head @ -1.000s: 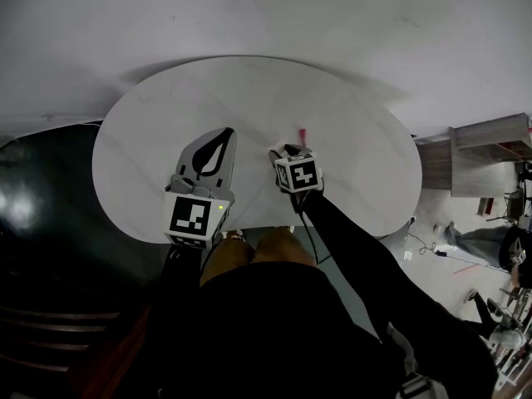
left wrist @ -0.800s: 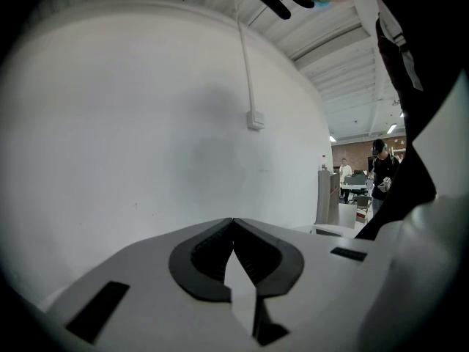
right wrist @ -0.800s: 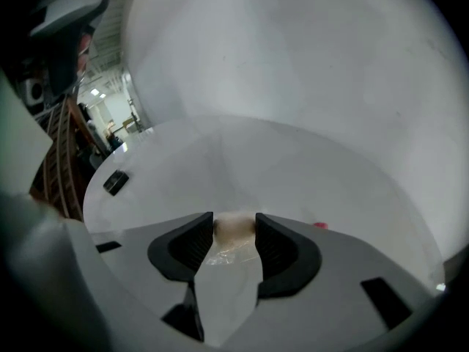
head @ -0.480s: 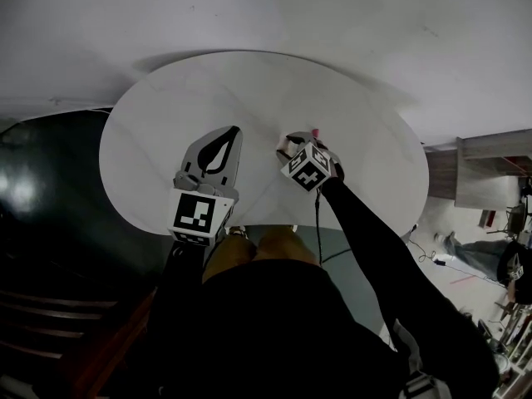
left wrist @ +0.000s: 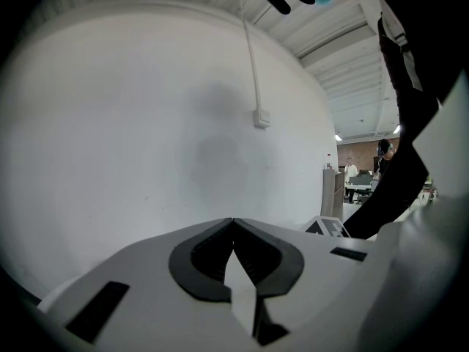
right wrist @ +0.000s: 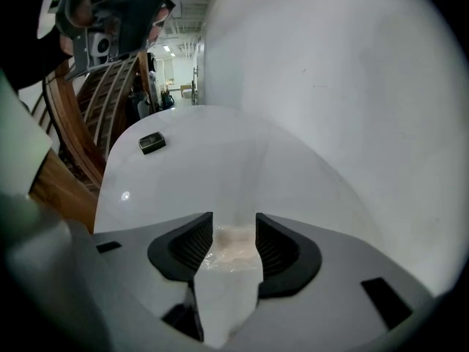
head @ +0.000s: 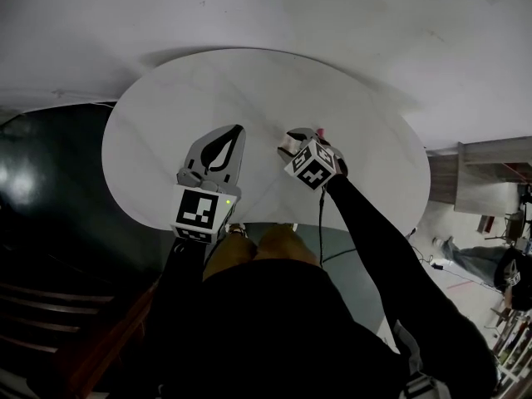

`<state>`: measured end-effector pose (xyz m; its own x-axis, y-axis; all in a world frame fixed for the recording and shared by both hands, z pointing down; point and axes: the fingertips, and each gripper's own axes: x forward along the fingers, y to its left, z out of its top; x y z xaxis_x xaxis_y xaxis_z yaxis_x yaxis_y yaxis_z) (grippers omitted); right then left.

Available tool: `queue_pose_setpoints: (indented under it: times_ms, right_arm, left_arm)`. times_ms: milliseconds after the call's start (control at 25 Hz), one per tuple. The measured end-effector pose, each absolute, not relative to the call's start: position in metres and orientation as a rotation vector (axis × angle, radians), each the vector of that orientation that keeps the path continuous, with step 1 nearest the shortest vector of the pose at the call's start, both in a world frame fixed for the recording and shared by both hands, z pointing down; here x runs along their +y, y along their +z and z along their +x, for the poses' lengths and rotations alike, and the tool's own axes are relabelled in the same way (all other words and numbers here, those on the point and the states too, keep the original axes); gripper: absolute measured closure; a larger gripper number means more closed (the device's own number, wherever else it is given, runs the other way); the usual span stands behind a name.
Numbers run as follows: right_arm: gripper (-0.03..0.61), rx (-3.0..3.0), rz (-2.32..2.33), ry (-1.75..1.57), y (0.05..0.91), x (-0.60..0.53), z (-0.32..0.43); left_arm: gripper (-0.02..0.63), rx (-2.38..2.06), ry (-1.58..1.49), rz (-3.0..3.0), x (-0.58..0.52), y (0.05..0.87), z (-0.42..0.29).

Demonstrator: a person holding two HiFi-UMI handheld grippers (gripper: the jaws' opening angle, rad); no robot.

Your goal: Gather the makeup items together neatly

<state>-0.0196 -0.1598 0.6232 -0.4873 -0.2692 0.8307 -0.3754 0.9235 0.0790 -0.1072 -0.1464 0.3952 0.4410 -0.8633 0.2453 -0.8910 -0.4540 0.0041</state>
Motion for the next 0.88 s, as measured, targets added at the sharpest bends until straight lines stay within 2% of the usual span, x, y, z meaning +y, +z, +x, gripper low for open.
queue_pose_setpoints:
  times_ms: [360, 880]
  right_arm:
    - [0.382, -2.299, 0.488, 0.101, 0.557, -0.148, -0.073]
    - [0.382, -2.48, 0.303, -0.001, 0.505, -0.109, -0.191]
  left_arm:
    - [0.597, -1.649, 0.327, 2.509, -0.135, 0.396, -0.143]
    - [0.597, -1.909, 0.314, 2.348, -0.096, 0.382, -0.244]
